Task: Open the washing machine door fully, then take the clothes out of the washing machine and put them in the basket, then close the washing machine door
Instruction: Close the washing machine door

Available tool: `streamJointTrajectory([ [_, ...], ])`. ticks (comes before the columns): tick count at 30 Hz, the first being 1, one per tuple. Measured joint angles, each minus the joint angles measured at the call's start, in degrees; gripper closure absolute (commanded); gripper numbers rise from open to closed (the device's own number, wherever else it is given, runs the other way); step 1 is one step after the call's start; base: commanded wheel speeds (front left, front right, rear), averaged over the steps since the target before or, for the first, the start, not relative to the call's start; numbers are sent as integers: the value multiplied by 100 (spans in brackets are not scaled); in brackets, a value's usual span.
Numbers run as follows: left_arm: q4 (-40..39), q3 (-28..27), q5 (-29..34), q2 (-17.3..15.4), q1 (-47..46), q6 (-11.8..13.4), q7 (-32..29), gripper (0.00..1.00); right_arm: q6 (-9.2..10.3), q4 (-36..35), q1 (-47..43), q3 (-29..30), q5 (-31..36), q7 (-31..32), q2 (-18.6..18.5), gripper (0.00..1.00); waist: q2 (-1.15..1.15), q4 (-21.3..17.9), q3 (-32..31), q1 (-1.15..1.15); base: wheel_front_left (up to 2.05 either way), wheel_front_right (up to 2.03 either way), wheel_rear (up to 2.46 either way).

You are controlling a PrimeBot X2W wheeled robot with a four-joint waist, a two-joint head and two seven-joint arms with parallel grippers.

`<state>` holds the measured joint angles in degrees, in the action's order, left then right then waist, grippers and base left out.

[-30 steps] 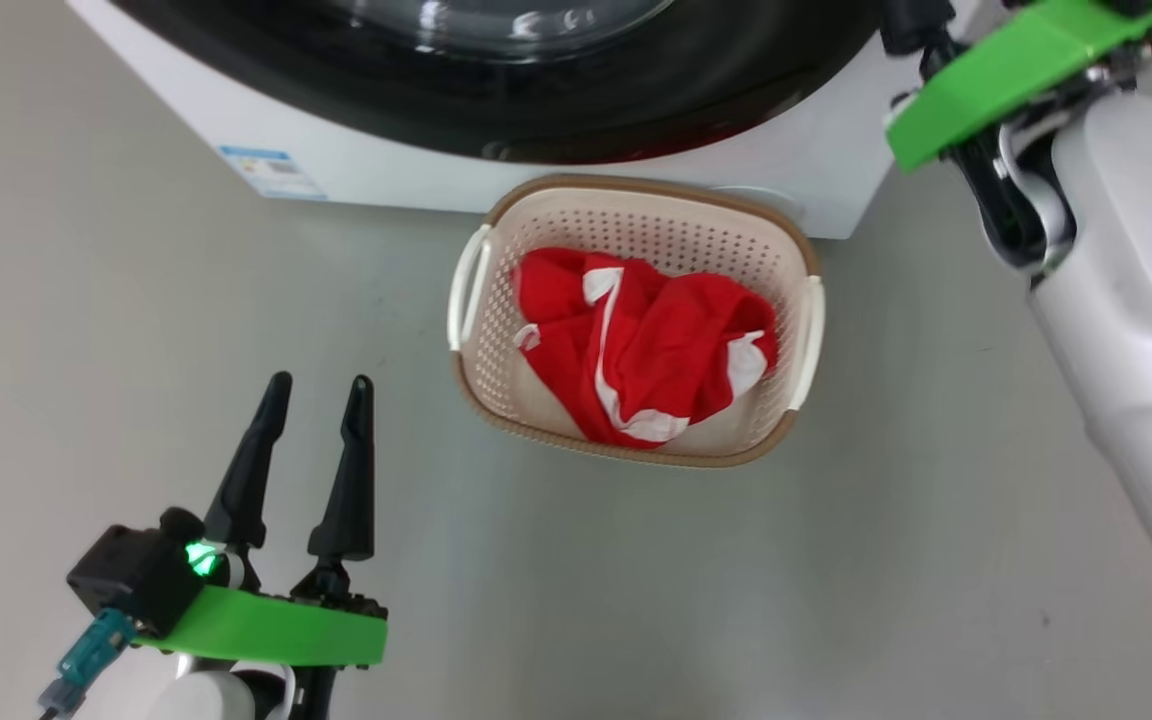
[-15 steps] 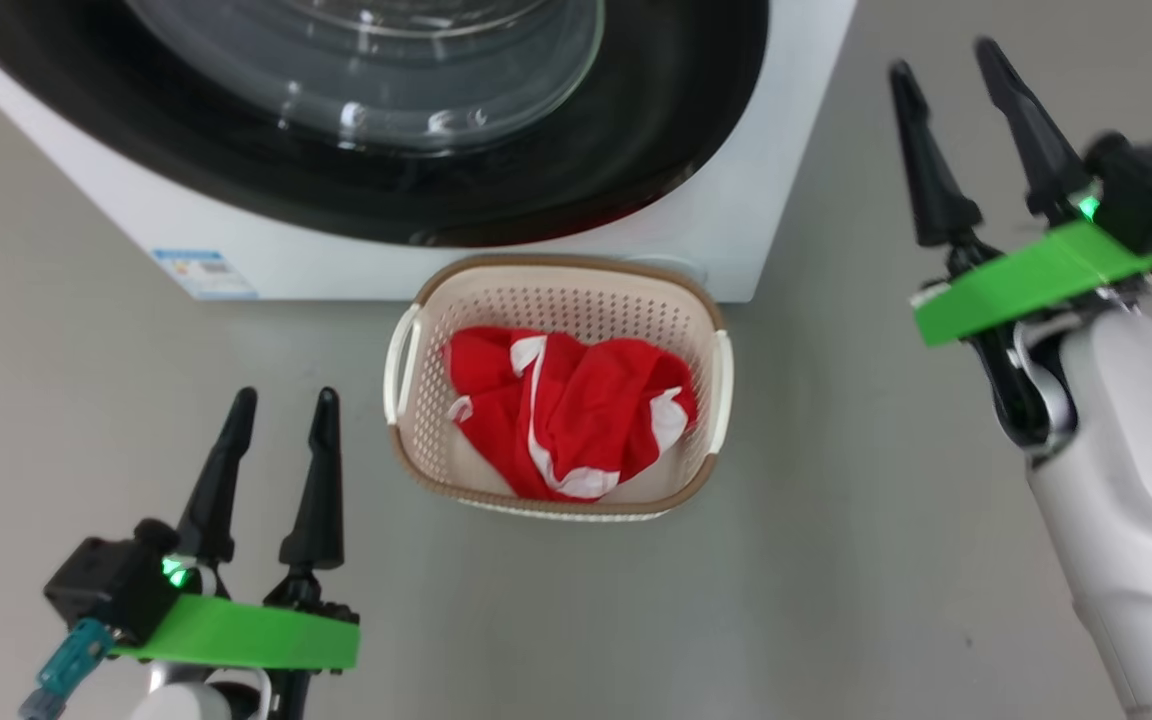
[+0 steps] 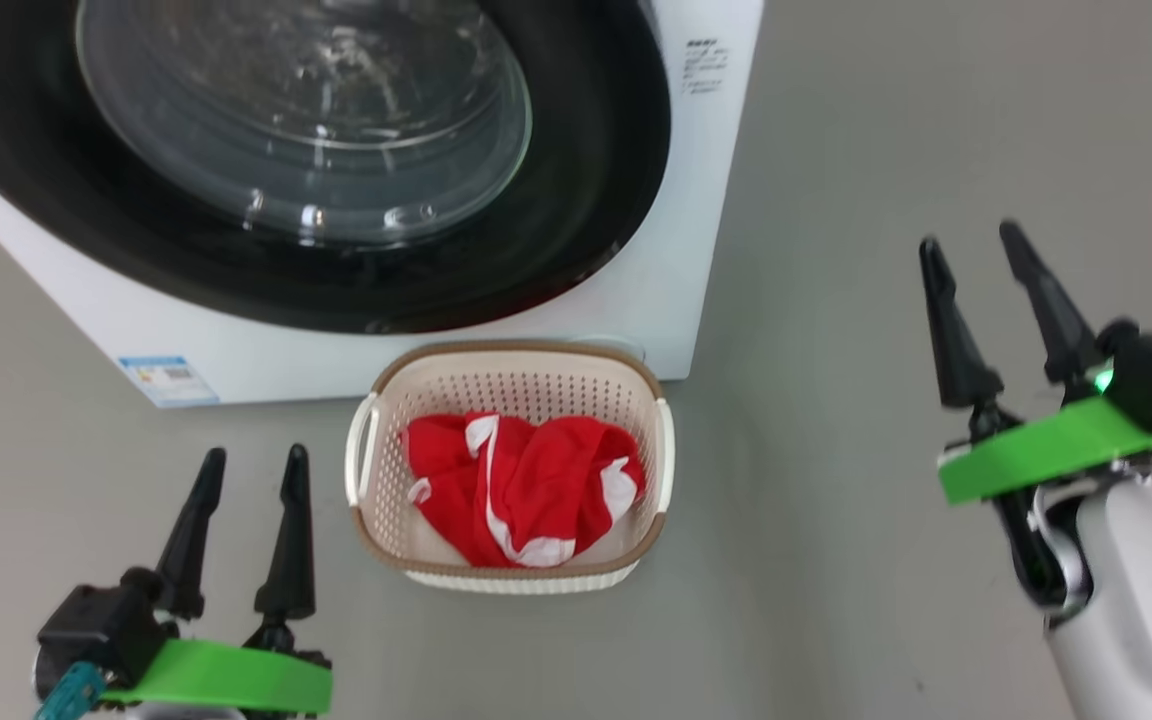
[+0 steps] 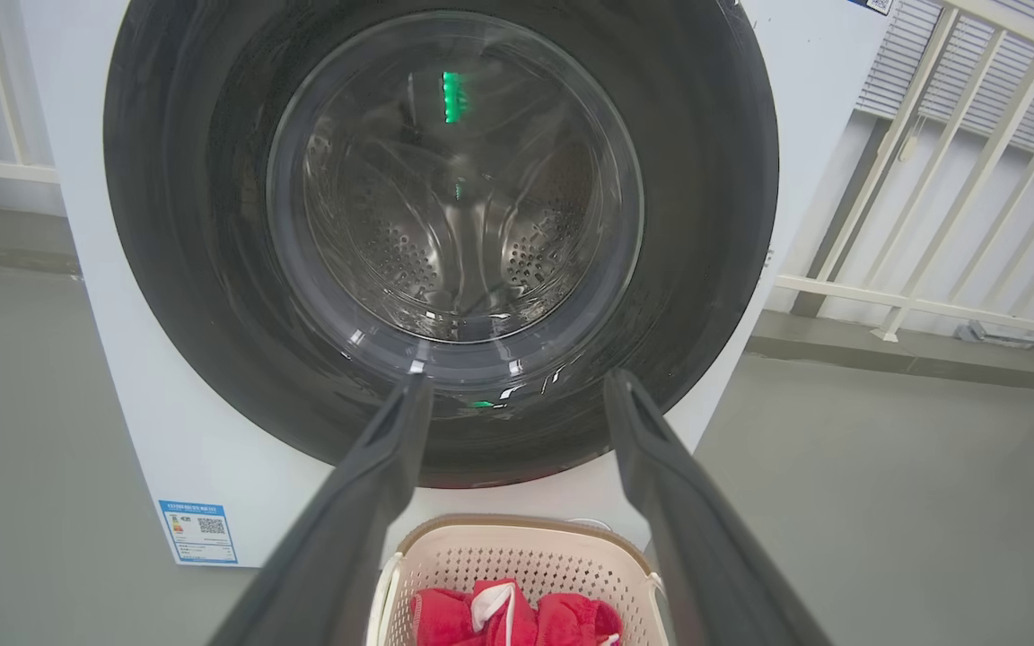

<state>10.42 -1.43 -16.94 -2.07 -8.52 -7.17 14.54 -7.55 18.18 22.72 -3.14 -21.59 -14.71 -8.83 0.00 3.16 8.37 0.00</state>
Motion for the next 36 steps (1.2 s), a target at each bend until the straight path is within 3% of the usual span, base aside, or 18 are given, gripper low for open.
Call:
streamJointTrajectory([
  [9, 87, -221, 160, -10, 386, 0, 0, 0, 0, -318, -873, -83, -15, 0, -14, 0, 0, -222, -426, 0, 0, 0, 0],
  [23, 167, -316, 167, -14, 988, 0, 0, 0, 0, -915, -2117, 240, -15, 0, -8, 0, 0, -393, -1060, 0, 0, 0, 0],
  [36, 43, -352, 176, -19, 1463, 0, 0, 0, 0, -1082, -2653, 238, -58, 1, 34, 0, 0, -430, -1339, 0, 0, 0, 0],
])
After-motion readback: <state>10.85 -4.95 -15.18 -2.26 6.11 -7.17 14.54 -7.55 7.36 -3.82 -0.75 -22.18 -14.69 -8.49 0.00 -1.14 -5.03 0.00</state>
